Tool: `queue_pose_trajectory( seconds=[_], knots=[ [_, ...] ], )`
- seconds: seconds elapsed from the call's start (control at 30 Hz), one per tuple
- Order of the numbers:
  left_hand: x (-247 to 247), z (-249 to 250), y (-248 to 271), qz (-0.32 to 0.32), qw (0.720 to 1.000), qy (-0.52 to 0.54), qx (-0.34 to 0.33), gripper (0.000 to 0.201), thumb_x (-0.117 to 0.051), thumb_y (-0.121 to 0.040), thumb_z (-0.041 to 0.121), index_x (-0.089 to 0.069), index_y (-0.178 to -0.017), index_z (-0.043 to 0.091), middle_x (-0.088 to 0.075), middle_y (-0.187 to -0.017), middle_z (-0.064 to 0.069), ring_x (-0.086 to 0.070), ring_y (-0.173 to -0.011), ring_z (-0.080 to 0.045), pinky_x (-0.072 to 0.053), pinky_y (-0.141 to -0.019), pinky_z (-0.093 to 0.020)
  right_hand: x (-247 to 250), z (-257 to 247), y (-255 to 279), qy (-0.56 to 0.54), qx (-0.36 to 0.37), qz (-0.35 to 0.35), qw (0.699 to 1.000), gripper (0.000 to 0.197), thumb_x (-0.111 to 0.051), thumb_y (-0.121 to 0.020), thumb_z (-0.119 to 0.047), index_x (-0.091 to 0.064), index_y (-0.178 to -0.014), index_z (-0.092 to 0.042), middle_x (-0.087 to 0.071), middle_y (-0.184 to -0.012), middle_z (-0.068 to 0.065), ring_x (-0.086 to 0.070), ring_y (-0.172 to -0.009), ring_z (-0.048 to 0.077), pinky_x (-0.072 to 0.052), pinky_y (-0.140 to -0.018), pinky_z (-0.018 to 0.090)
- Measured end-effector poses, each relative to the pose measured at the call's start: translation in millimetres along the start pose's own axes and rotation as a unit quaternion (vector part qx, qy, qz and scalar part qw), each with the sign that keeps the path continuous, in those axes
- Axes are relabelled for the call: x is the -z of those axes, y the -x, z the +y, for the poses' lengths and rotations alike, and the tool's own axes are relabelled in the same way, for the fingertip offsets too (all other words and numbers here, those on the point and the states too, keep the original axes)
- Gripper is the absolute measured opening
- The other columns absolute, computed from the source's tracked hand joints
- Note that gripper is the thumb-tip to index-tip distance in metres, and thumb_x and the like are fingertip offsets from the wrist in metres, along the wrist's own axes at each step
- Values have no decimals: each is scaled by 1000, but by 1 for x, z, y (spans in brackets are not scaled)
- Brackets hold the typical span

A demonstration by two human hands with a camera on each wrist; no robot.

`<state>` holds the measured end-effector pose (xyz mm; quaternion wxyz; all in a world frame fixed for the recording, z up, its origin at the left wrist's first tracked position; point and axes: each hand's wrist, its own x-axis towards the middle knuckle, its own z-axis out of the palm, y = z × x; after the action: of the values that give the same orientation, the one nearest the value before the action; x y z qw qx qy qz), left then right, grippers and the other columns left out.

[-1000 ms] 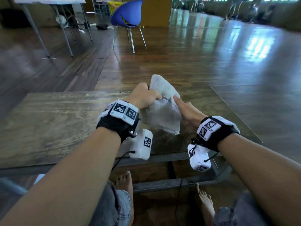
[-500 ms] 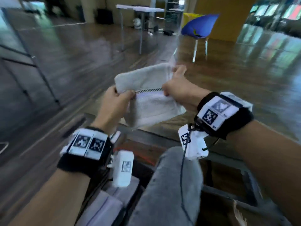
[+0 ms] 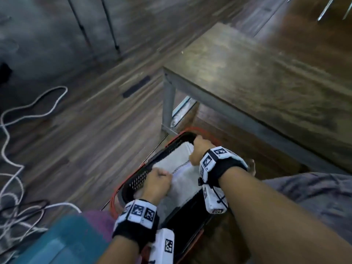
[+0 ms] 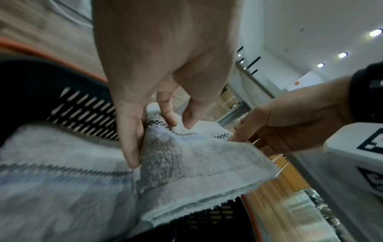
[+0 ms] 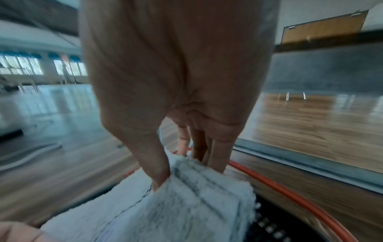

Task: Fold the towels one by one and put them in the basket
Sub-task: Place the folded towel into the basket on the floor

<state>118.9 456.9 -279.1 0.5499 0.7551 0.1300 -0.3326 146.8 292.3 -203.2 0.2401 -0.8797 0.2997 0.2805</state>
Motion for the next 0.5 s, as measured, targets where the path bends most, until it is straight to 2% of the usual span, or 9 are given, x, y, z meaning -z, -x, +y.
queue_pose_trajectory(
  seconds=[0.07,0.13,0.2,0.3,0.43,0.5],
  knots=[
    [-18,-13,-13,-17,1000,3,23,4,-56,-89,3,-59,-90,5,-60,-76,-12,-57,-72,-23,-55,-77,-44,-12,11,-20,19,-23,-6,1000,69,-64,-93,-15,-26,-148,0,-47,-142,25,-55,-123,40,-45,-84,38],
    [-34,-19,-29,-15,999,-13,36,11,-59,-88,6,-61,-99,6,-67,-91,-13,-63,-85,-25,-55,-88,-44,-21,21,-37,36,-19,5,999,67,-64,-92,-12,-29,-148,-1,-48,-139,25,-57,-120,41,-45,-80,38],
    [-45,-21,-48,-19,998,-31,57,16,-60,-89,9,-63,-104,8,-69,-104,-15,-65,-99,-30,-54,-94,-44,-29,29,-52,45,-8,10,999,57,-63,-92,-12,-37,-143,-4,-52,-135,25,-58,-117,42,-45,-77,39],
    [-51,-24,-70,-48,992,-41,114,19,-60,-90,10,-63,-108,6,-69,-103,-18,-67,-97,-32,-55,-92,-48,-36,38,-65,42,4,3,999,43,-59,-93,-14,-47,-135,-8,-55,-132,23,-60,-111,42,-46,-74,39],
    [-51,-25,-92,-45,987,-62,143,17,-55,-93,8,-69,-98,2,-70,-104,-25,-69,-97,-38,-56,-90,-50,-45,51,-72,18,-7,-20,1000,40,-58,-94,-16,-52,-133,-11,-53,-136,22,-60,-114,41,-52,-87,43],
    [-52,-24,-96,-39,987,-63,144,18,-54,-93,6,-69,-98,-1,-70,-104,-27,-69,-96,-40,-58,-88,-49,-47,57,-72,8,-4,-24,1000,35,-57,-94,-14,-55,-128,-9,-55,-133,22,-60,-114,41,-52,-88,43]
  ],
)
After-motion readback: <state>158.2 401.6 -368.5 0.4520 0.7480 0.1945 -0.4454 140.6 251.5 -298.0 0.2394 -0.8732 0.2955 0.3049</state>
